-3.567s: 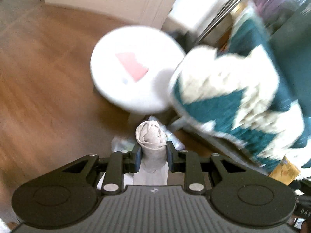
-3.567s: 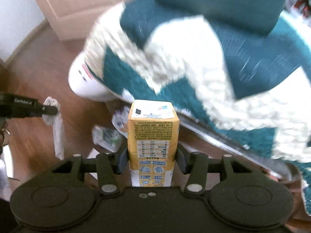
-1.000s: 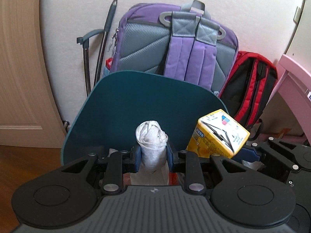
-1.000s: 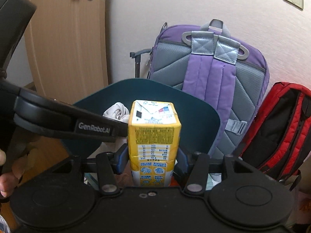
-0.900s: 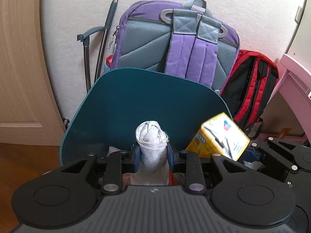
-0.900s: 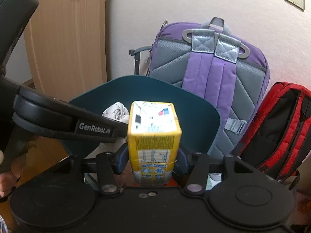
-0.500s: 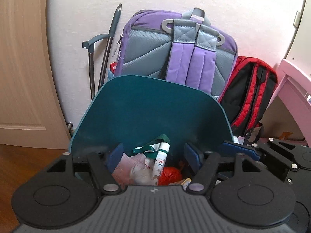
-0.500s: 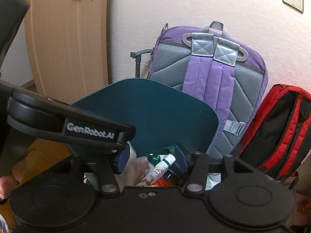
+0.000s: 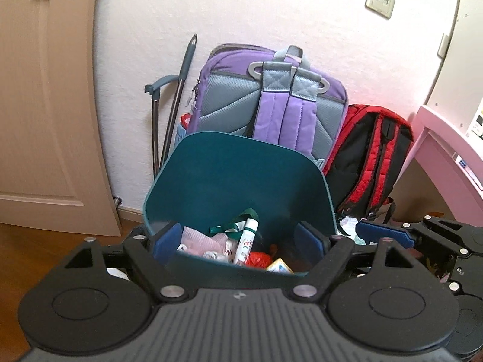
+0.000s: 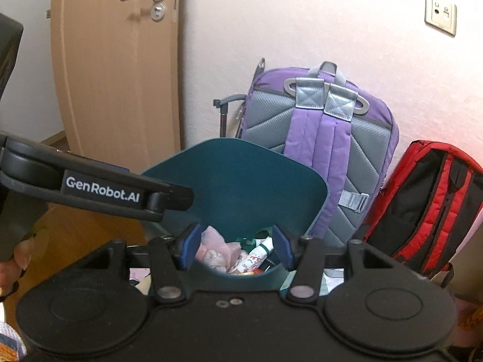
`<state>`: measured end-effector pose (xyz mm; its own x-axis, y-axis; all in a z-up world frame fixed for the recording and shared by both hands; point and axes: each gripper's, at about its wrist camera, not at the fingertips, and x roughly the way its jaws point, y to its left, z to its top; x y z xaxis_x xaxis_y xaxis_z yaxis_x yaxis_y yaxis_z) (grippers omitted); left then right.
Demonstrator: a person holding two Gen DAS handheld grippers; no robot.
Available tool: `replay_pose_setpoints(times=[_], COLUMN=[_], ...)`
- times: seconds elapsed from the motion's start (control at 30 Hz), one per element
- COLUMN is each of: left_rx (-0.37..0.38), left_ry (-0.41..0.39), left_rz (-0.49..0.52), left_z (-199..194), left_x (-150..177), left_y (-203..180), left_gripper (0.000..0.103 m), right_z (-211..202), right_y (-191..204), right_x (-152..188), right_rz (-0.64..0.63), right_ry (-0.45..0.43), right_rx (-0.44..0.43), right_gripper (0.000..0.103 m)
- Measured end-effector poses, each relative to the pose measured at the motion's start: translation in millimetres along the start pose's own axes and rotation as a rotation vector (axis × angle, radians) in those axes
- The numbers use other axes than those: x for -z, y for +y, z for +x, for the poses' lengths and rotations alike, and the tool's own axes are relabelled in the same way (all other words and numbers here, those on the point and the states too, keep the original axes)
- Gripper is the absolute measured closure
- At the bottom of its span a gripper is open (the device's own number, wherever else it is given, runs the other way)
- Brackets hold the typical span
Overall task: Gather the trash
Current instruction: 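Lower both tools toward the clear plastic bag and cookie wrapper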
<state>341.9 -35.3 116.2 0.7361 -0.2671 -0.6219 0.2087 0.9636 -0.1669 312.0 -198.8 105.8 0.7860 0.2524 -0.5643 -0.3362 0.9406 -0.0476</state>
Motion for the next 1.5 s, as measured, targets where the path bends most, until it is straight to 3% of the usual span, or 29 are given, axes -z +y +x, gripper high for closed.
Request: replay_pose_setpoints(times=[0.23,0.33,0.43,0.77,1.13,1.5], left_rx=[0.002,0.0,0.011,0.005,-0.074,-0.157], left_ry=[-0.034,-0.049,-0.072,-0.098,0.086,0.308], left_rz=[0.017,0.03,0.045,0.096,0.086,-0.106], left_z=[-39,-53,-66,-90,-34,67], left_x=[19,29,41,102,183,256], left_y=[3,5,9,36,104,207], left_gripper=[0.019,0.014,0.003,0.002,0.002,0.002], right_z=[-41,-54,-65,-74,-9,93], right_y=[12,18,25,45,60,88], right_x=[9,14,21,66,150,238], right_rz=[-0.02,-0.027,-0.029,-0.021,0.007,0.001], right_ry=[-0.023,-0.027,-0.025,0.015,0.159,0.323], right_rx=[-0.023,-0.037,-0.058,-0.152,-0.209,-0.279], right_gripper=[0.05,0.05,0.05,0.05,0.05,0.05])
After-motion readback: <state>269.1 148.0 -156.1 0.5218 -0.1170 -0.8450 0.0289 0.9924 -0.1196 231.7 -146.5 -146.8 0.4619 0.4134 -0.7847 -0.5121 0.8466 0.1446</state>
